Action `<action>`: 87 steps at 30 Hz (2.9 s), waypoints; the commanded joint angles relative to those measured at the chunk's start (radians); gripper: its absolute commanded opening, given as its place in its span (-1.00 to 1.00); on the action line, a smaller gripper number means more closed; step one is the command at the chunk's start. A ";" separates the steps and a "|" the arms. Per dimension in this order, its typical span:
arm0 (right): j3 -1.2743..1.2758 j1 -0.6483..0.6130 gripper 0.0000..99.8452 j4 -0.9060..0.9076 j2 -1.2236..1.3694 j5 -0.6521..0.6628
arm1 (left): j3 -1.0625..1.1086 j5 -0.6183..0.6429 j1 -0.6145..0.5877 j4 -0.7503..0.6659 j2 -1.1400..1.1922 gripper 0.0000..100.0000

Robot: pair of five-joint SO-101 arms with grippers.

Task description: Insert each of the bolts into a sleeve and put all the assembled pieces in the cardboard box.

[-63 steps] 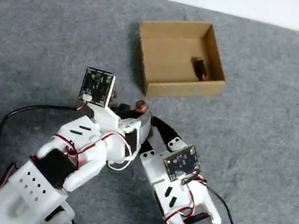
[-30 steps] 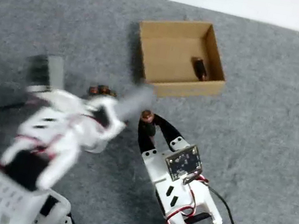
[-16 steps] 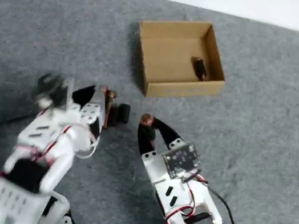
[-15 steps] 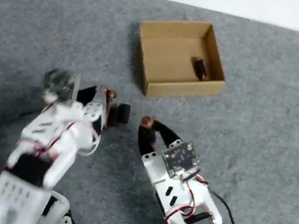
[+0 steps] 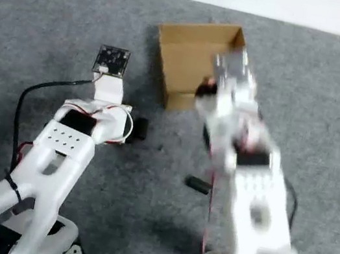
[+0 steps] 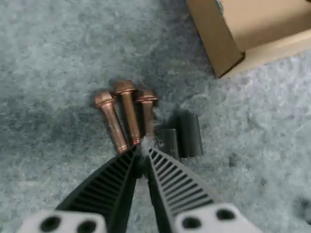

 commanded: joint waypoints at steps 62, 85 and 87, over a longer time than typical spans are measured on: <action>0.107 -0.048 -0.20 0.975 -0.194 0.509 | -0.007 0.015 -0.012 -0.107 0.004 -0.95; 0.684 -0.186 -0.20 0.360 -0.348 0.523 | -0.005 0.014 -0.007 -0.107 0.005 -0.95; 0.685 -0.186 -0.20 0.300 -0.282 0.523 | -0.005 0.014 -0.007 -0.107 0.005 -0.95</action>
